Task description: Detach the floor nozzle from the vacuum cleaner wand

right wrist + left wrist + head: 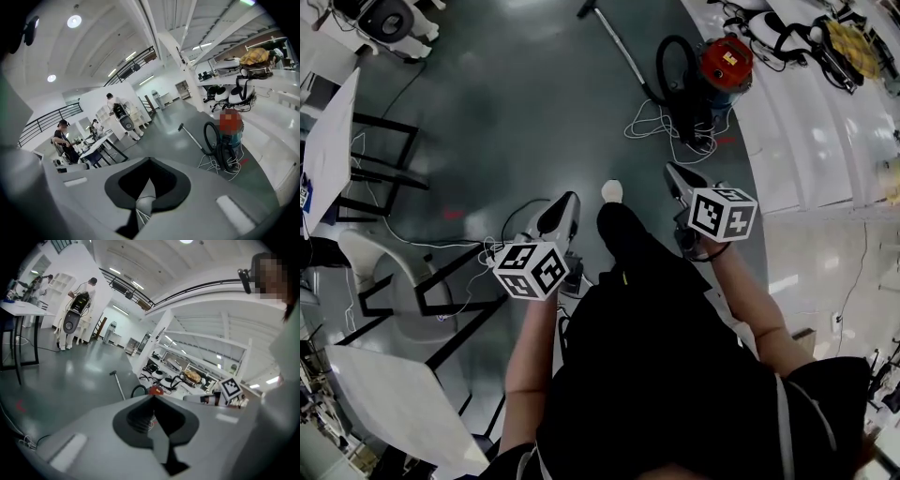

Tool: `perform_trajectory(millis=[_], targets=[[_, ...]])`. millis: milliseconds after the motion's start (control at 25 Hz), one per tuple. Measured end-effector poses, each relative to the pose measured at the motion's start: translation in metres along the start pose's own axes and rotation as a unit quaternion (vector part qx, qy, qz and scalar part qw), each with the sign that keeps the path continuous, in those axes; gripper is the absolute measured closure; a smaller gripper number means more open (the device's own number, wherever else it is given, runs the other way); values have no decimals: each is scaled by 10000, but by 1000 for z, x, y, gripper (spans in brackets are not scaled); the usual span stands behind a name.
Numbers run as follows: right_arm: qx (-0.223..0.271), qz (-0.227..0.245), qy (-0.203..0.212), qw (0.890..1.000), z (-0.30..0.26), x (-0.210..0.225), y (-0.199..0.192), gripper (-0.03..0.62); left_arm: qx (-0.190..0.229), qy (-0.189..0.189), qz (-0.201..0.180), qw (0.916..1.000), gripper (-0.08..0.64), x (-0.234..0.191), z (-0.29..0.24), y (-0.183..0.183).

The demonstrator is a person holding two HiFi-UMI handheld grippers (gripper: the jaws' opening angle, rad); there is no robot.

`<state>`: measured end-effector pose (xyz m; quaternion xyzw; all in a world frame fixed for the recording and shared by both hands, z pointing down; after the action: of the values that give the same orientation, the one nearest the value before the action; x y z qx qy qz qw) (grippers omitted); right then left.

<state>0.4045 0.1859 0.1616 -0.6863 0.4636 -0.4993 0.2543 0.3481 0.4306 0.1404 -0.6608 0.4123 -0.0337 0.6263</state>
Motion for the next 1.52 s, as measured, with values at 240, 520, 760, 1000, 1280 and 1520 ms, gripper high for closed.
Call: perform_trajectory(millis=[240,520,760,1000,1280,1520], targets=[[-94,-90,46,9999,-57,8,5,594,-134,7,9,9999,549,-38,-44,11],[-126,-306,-139,9994,-151,29,37,594,-344,50,-90,9994,549,-100,-121,54],[-397,-313,-284,9983,-222,46,75,594,-546,149,-191,9982,549,-149,-203,100],[-484,-472,-468,9966,-265,72,101,594,-719,26,-96,9974,549,-179,-276,121],[-379,-600,-814,9942,-279,118,133,594,-995,-224,-75,9948,549,-188,-345,139],[-95,-858,-1091,9903,-278,138,146,594,-1192,-645,-306,9903,549,-172,-390,153]])
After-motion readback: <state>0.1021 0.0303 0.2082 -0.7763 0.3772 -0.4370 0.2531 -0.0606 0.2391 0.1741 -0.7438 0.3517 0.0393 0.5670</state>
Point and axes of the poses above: the fingertips, and each gripper's own axes: z backward along the fingers, x to its right, y out of its top, the point moved 5 cm from there along z, backward along the fingers, and after that the axes turned 8 degrees about x, right-handed, at the moved point
